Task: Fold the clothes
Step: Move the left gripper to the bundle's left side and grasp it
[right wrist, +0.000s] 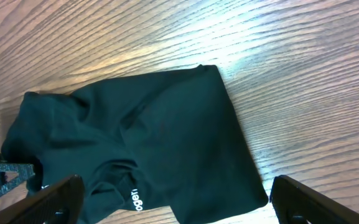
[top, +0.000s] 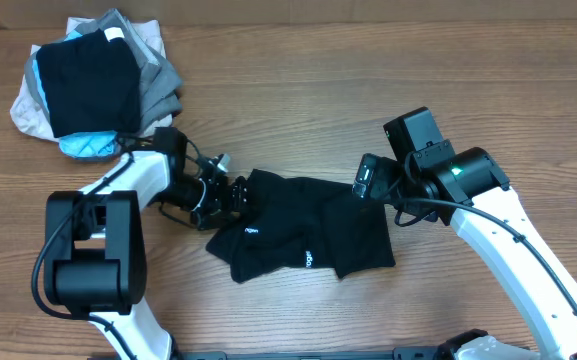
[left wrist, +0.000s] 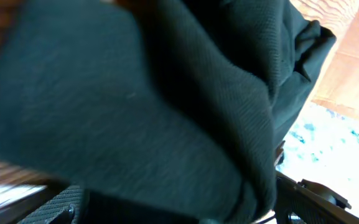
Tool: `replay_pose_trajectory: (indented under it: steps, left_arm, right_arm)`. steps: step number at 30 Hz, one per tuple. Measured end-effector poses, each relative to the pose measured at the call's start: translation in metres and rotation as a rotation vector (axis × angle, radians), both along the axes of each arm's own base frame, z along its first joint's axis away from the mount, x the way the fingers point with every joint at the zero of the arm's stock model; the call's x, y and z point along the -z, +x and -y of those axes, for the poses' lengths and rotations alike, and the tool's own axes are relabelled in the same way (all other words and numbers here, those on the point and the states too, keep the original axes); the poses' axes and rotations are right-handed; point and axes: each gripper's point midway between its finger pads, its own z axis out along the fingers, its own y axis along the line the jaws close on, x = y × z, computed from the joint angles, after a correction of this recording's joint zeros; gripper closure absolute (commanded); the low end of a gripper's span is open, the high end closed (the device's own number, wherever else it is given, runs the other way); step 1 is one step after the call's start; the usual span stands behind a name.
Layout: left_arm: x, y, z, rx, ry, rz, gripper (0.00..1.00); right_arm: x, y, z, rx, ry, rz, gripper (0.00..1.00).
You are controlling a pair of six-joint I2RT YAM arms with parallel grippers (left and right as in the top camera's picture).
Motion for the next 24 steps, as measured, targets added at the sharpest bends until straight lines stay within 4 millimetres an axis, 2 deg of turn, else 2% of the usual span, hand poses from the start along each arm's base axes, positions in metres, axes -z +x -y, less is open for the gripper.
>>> replay_pose_trajectory:
  steps: [3,5,6,10,12,13,15,16,17,24]
  left_arm:
    - [0.000,0.000,0.004,0.007,-0.011,0.002,0.05]
    - [0.001,-0.001,0.007,0.012,-0.014,0.004,0.09]
    - [0.001,-0.001,0.008,0.015,-0.017,0.005,0.12]
    - [0.005,-0.003,0.013,0.031,-0.015,0.007,0.37]
    - [0.009,-0.004,0.015,0.041,-0.010,0.006,0.39]
    - [0.010,-0.005,0.017,0.044,-0.009,0.004,0.47]
    - [0.014,-0.007,0.018,0.047,0.016,-0.003,0.79]
    - [0.017,-0.008,0.019,0.048,0.023,-0.011,0.90]
    - [0.021,-0.010,0.019,0.047,0.035,-0.023,0.96]
    - [0.025,-0.012,0.017,-0.010,0.067,-0.098,0.96]
  right_arm:
    - [0.000,0.000,0.000,0.000,0.000,0.000,0.00]
    - [0.000,0.000,0.000,0.000,0.000,0.000,0.00]
    - [0.000,0.000,0.000,0.000,0.000,0.001,0.00]
    - [0.000,0.001,0.000,0.000,0.001,0.003,0.00]
    - [0.000,0.001,0.000,0.000,0.002,0.005,0.00]
    - [0.000,0.001,0.000,0.001,0.002,0.004,0.00]
    - [0.000,0.001,0.000,0.000,0.002,0.004,0.00]
    - [0.000,0.001,0.000,0.000,0.002,0.005,0.00]
    - [0.000,0.001,0.000,0.000,0.002,0.004,0.00]
    - [0.000,0.001,0.000,0.000,0.001,0.003,0.00]
